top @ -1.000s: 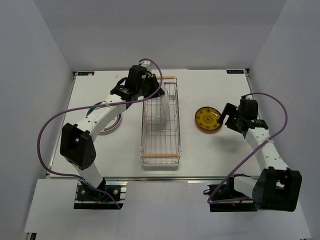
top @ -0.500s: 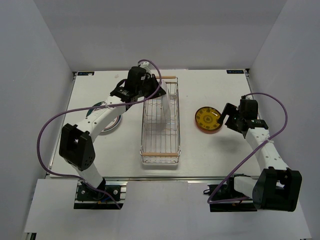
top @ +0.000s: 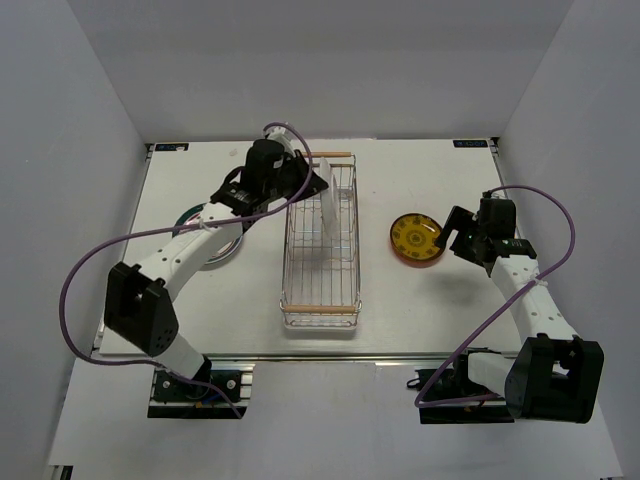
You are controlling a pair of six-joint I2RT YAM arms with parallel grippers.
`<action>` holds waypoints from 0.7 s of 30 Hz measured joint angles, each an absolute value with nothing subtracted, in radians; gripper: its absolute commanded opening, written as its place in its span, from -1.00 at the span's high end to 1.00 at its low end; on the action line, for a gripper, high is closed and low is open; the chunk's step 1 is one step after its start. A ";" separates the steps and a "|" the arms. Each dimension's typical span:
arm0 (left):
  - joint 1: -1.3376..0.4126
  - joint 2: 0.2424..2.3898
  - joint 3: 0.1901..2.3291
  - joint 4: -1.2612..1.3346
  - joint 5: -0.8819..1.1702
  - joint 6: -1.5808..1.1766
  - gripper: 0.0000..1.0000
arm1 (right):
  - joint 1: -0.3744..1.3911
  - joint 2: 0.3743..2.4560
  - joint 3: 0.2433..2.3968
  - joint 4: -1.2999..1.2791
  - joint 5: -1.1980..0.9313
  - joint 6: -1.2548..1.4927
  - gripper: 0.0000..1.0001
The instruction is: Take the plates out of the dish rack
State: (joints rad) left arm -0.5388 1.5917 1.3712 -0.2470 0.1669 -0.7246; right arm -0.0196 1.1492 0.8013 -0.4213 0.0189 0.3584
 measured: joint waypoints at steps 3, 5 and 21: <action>-0.539 1.541 1.366 -0.251 0.124 -0.733 1.00 | -0.020 1.149 0.801 -0.421 0.010 0.358 -0.78; -0.538 1.499 1.366 -0.254 0.091 -0.734 1.00 | -0.019 1.149 0.801 -0.421 -0.001 0.358 -0.78; -0.538 1.393 1.533 -0.470 -0.248 -0.585 1.00 | -0.019 1.149 0.801 -0.421 -0.010 0.358 -0.78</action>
State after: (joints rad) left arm -0.5385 1.3930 1.5326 -0.4698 -0.2478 -0.5850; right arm -0.0193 1.1492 0.8013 -0.4213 -0.0105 0.3584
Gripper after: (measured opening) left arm 0.166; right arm 0.889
